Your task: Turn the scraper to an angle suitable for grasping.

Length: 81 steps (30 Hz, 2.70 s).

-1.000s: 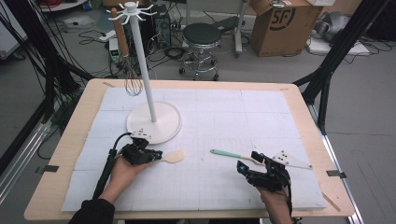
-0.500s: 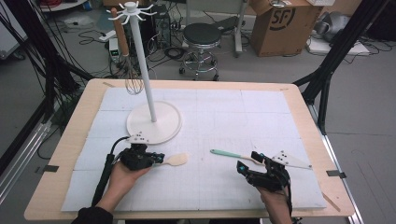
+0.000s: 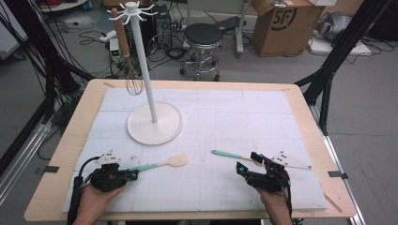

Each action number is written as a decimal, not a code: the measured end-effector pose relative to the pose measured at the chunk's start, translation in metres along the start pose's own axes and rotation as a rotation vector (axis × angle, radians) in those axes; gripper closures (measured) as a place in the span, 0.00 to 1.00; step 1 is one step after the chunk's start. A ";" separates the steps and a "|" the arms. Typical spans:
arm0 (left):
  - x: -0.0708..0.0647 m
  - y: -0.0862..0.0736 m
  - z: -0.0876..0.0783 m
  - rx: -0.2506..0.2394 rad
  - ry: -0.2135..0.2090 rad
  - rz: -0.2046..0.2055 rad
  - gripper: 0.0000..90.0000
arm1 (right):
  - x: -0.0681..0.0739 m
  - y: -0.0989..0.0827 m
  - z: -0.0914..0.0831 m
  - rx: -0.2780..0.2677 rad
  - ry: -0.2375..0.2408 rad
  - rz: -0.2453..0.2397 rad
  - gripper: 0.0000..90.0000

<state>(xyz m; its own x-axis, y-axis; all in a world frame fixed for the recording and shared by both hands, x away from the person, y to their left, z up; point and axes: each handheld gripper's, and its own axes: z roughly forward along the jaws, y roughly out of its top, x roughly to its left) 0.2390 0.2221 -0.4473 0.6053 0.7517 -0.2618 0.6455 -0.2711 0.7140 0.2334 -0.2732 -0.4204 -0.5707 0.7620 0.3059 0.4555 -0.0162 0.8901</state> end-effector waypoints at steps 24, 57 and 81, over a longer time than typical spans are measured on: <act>0.042 0.021 0.018 -0.037 0.091 -0.078 1.00 | 0.000 0.000 0.001 0.006 -0.003 0.007 0.23; 0.080 0.045 0.031 -0.131 0.224 -0.252 1.00 | -0.003 0.000 0.001 0.004 0.000 0.005 0.23; 0.032 0.054 0.061 -0.077 0.162 -0.196 1.00 | -0.003 0.001 0.000 -0.002 0.001 0.007 0.23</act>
<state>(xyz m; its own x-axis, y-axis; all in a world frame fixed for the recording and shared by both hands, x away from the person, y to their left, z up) 0.3218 0.1951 -0.4569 0.3856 0.8735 -0.2973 0.7019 -0.0685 0.7089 0.2350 -0.2752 -0.4207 -0.5679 0.7615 0.3124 0.4584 -0.0226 0.8884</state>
